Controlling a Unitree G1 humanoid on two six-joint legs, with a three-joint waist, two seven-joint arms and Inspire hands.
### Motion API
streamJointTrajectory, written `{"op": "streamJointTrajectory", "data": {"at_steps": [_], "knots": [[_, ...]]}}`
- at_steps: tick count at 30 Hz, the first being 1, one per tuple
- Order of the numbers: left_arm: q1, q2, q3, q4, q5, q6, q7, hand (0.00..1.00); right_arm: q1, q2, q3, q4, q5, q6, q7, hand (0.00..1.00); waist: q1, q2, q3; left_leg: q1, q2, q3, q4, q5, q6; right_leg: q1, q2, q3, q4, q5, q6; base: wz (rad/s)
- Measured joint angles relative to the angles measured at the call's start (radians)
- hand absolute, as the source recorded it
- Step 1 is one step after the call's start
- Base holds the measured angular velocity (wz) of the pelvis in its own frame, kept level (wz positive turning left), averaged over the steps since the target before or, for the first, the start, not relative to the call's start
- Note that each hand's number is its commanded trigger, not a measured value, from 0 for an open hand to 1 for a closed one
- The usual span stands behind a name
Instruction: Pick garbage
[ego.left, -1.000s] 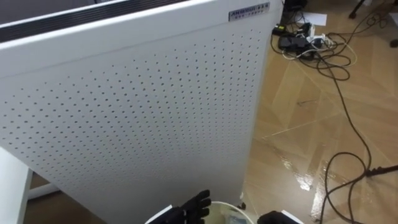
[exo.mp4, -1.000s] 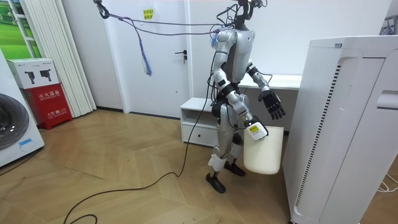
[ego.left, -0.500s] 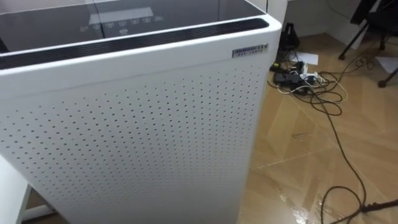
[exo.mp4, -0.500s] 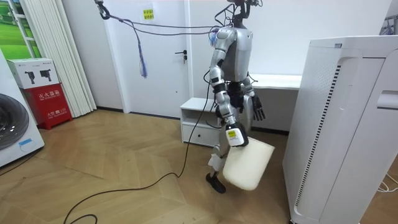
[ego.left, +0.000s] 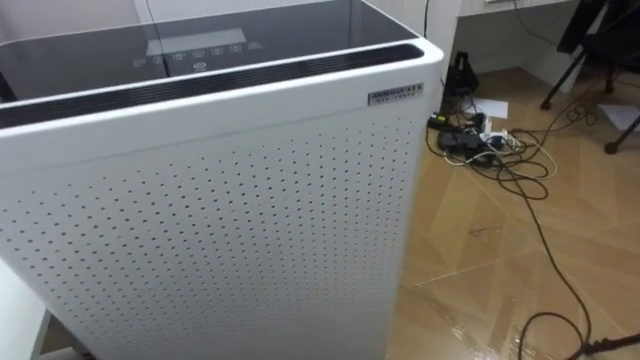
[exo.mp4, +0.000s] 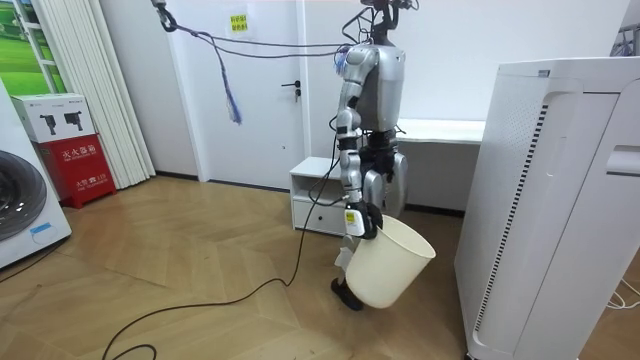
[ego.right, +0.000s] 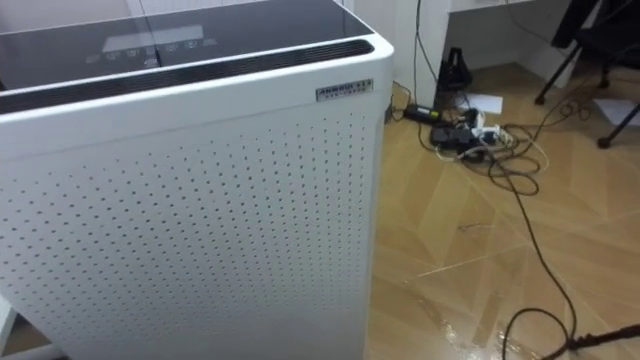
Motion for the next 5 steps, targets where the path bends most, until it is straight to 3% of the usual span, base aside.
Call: {"op": "streamJointTrajectory", "data": {"at_steps": [5], "knots": [[-0.014,-0.006,0.0,0.001,0.0,0.042,0.022,0.0,0.006,0.019,-0.026,0.008,0.036,0.018,-0.001,1.0,-0.007,-0.004,-0.0005,0.001,-0.002,0.0,0.0,-0.001,0.001,0.003,-0.003,-0.002,0.004,0.0,0.001,0.0]]}}
